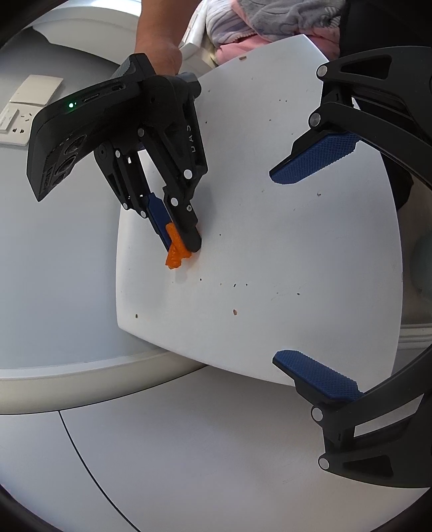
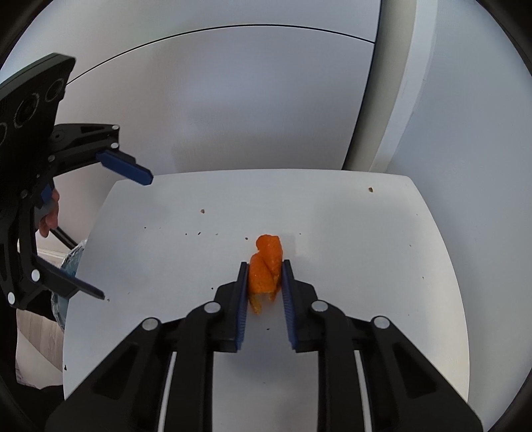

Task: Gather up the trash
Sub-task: 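Close the right gripper on the orange peel and lift it, then carry the orange peel with the right gripper over the bin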

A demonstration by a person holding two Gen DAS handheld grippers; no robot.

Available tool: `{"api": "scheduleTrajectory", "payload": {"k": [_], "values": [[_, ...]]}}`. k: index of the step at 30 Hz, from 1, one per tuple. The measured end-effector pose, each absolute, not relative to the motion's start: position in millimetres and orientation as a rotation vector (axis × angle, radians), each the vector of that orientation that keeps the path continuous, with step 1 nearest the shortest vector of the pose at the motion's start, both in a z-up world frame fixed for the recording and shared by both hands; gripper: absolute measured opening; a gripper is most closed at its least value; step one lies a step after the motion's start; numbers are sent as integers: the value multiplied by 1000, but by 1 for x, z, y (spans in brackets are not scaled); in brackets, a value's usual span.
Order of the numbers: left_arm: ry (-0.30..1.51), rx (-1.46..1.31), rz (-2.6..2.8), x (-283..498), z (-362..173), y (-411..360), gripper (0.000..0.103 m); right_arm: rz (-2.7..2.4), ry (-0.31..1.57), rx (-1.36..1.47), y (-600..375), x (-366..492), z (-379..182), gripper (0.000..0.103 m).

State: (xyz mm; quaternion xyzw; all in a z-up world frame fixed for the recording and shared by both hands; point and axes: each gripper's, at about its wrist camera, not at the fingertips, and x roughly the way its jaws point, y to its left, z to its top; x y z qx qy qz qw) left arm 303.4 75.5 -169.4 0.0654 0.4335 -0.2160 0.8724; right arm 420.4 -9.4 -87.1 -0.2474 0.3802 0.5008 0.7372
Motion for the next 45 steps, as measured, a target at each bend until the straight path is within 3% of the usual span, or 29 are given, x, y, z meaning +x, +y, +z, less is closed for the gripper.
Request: {"api": "scheduleTrajectory", "payload": {"k": [23,45], "values": [[852,140,-328,248,-118,92,97,1212,743,-480,6,348,-20,15],[875,92,-115,111,-113,146,97,1406,690,-512,63,230,-2,15]]}}
